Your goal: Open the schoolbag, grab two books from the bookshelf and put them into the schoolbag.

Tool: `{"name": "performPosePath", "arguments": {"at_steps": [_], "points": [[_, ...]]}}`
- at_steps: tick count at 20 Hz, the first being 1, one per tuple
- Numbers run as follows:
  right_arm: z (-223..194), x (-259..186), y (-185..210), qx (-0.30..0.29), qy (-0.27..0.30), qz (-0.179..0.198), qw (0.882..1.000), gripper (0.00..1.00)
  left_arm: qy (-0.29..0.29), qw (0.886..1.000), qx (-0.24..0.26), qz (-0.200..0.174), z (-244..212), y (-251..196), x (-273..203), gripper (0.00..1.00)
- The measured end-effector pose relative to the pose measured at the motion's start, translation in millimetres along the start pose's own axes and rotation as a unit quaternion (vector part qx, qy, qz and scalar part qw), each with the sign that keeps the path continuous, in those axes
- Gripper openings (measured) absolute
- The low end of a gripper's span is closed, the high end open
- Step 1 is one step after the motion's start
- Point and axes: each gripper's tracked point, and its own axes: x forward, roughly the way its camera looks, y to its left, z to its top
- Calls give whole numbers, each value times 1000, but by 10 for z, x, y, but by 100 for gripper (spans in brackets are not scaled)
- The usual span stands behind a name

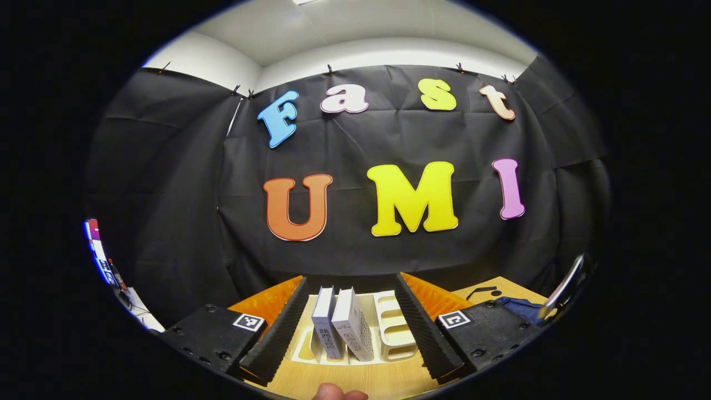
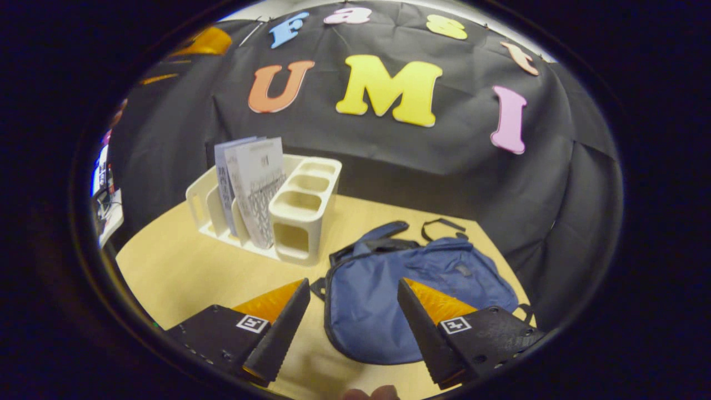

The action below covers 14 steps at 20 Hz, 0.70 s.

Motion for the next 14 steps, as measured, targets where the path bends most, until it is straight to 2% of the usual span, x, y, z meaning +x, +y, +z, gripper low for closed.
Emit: {"name": "performPosePath", "arguments": {"at_steps": [4, 7, 8, 11, 14], "points": [[-369, 295, 150, -11, 49, 5, 999, 96, 5, 1000, 0, 4, -17, 60, -55, 97], [-518, 497, 176, -24, 66, -1, 998, 94, 10, 1000, 1, 9, -40, 121, -74, 98], [-574, 561, 176, -31, 72, -5, 997, 99, 12, 1000, 1, 12, -38, 139, -85, 98], [-709, 717, 171, -42, 88, -12, 995, 96, 14, 1000, 2, 16, -40, 180, -99, 98], [-736, 845, 117, -41, 94, -24, 994, 99, 17, 1000, 3, 18, -48, 204, -101, 98]]}}
